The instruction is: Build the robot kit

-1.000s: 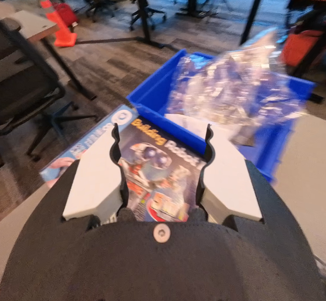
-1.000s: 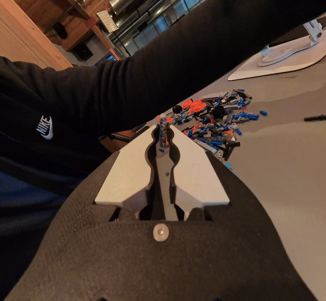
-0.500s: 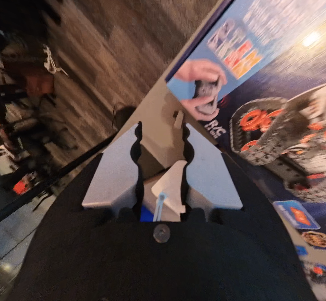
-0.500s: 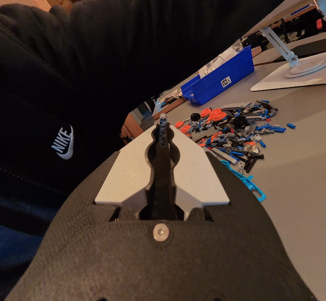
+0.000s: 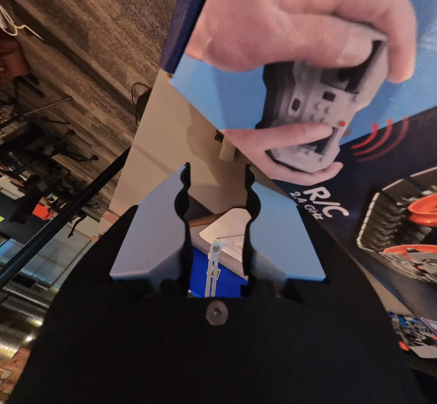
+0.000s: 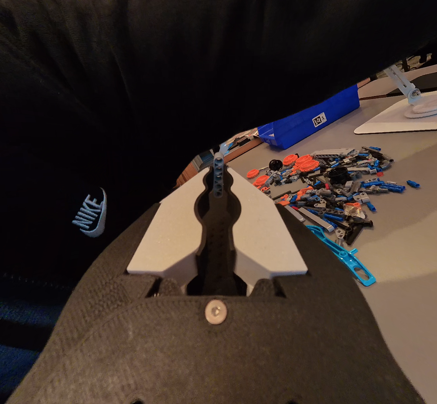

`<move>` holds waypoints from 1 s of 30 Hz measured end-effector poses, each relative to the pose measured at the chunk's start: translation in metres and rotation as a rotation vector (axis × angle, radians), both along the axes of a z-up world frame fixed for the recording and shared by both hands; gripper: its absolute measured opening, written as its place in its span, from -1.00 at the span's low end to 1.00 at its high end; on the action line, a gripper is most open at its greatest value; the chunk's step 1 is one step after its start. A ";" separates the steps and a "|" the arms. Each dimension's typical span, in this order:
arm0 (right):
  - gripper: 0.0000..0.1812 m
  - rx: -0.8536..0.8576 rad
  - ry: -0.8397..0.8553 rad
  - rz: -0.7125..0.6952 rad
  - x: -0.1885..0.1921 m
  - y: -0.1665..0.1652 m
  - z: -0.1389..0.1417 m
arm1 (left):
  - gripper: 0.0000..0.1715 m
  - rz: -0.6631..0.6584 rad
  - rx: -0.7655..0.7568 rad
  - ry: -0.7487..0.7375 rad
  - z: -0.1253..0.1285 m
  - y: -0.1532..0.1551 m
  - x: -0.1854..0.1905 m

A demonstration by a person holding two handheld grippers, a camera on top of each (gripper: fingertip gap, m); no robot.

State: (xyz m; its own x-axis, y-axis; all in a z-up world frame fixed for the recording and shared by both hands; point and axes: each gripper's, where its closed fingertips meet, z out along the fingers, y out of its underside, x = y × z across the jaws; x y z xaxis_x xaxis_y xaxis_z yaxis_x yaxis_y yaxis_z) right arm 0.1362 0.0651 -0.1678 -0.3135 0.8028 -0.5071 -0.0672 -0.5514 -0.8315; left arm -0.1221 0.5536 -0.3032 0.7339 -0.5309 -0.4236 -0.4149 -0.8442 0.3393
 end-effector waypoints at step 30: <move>-0.94 -0.017 0.068 0.023 0.008 -0.003 0.010 | -0.91 0.090 -0.131 -0.008 -0.024 -0.018 -0.015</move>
State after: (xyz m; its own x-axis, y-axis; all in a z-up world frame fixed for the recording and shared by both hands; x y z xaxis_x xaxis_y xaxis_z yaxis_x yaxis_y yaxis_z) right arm 0.1444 0.0621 -0.1582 -0.3662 0.7864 -0.4975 -0.1101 -0.5675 -0.8160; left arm -0.1375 0.5358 -0.3268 0.7841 -0.5133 -0.3490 -0.3429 -0.8269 0.4458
